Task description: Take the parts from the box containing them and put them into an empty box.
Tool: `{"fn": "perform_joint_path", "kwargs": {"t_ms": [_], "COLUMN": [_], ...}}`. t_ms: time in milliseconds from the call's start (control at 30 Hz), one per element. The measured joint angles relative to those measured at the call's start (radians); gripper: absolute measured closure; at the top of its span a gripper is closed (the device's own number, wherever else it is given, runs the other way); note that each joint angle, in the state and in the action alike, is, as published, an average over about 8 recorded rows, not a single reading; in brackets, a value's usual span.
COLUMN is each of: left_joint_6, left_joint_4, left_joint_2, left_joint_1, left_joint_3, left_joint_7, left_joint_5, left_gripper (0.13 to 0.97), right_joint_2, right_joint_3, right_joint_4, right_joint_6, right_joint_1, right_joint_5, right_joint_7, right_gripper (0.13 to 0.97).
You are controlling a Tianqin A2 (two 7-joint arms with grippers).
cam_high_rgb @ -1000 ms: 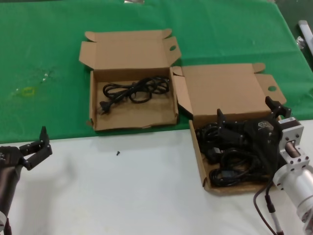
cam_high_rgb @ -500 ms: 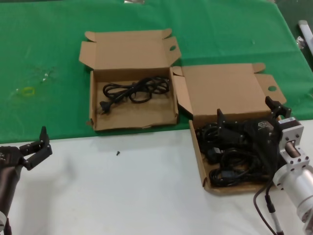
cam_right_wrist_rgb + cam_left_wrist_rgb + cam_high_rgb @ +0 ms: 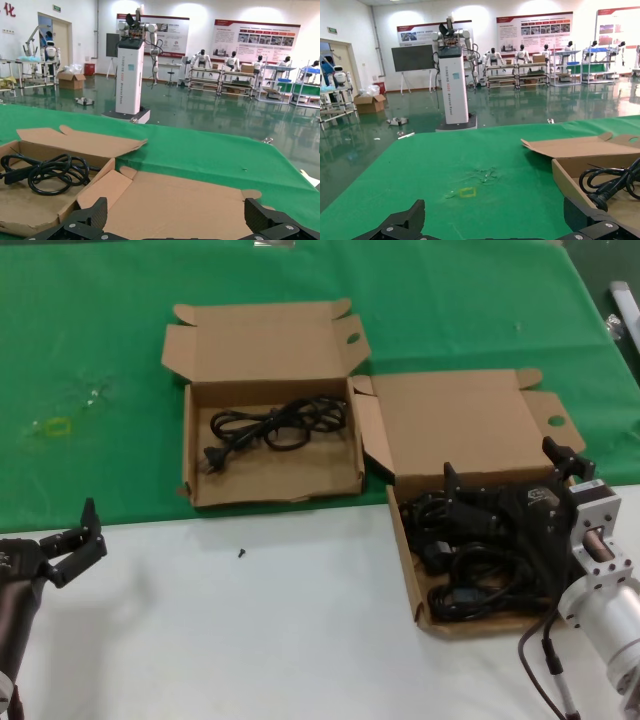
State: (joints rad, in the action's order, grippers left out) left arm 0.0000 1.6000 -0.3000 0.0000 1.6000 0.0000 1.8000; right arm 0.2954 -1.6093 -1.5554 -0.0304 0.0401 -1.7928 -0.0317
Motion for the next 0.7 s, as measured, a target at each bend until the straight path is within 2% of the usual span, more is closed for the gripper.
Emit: {"fn": "perform_joint_path", "kwargs": {"t_ms": [700], "left_joint_6": [0.0], "left_joint_4": [0.0], "left_joint_2": [0.0], "left_joint_1": [0.0], "left_joint_3": [0.0], "left_joint_7": [0.0], "left_joint_5": [0.0], "left_gripper": [0.132], "right_joint_2": [0.0], "right_joint_3": [0.0], "right_joint_4": [0.0], "right_joint_6": [0.0], "right_joint_1": [0.0], "right_joint_5": [0.0], "right_joint_7": [0.0], "right_gripper": [0.129]}}
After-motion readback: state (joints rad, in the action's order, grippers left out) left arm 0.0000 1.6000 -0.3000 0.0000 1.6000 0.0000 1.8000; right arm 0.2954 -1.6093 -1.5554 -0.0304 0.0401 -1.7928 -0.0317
